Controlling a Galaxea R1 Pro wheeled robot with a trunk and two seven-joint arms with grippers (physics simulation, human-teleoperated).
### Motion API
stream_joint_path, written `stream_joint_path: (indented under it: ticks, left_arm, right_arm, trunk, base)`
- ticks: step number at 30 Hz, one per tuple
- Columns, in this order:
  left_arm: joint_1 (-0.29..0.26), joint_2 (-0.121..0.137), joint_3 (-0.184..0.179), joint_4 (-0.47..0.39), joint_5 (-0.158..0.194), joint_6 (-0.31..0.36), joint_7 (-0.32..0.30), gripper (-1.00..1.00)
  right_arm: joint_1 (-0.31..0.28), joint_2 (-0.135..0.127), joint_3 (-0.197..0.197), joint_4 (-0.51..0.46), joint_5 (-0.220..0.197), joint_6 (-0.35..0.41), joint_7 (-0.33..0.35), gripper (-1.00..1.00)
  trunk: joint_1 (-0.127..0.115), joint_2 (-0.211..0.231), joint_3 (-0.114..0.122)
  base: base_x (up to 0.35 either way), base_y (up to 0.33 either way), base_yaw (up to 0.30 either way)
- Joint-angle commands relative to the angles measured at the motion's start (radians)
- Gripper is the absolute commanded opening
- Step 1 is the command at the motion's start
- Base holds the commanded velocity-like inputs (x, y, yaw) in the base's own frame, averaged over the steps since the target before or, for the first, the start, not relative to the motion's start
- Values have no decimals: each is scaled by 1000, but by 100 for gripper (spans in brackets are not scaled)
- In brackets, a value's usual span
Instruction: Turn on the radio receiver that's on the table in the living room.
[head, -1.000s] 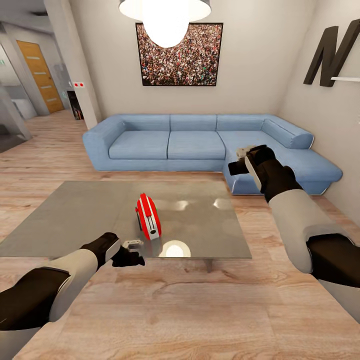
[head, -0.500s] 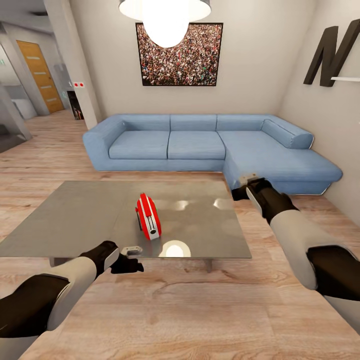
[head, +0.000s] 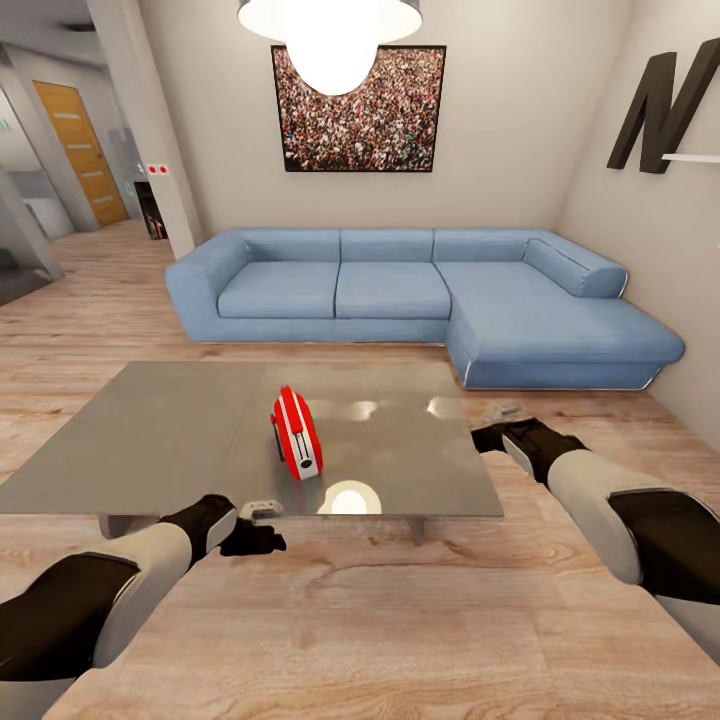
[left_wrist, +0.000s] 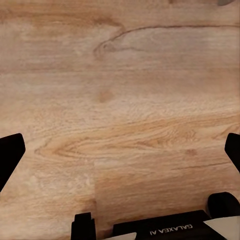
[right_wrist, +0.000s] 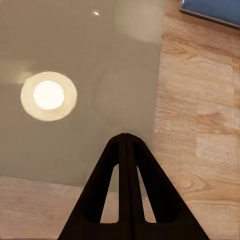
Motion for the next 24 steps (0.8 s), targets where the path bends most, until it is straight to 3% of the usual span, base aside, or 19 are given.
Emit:
stream_joint_path:
  ticks: [1, 10, 14, 24]
  left_arm:
    - [5, 0, 0, 2, 0, -7, 0, 100]
    - [47, 9, 0, 16, 0, -83, -4, 100]
    - [77, 19, 0, 23, 0, -99, -14, 100]
    - [147, 40, 1, 26, 0, -172, -17, 100]
  right_arm:
    - [22, -4, 0, 9, 0, -18, 0, -100]
    - [177, -12, 0, 24, -5, -125, 1, -100]
    - [277, -12, 0, 23, -6, -184, 1, -100]
    - [391, -12, 0, 24, -7, -250, 1, -100]
  trunk:
    - [0, 0, 0]
    - [0, 0, 0]
    - [0, 0, 0]
    - [0, 0, 0]
  base:
    - [0, 0, 0]
    - [0, 0, 0]
    - [0, 0, 0]
    - [0, 0, 0]
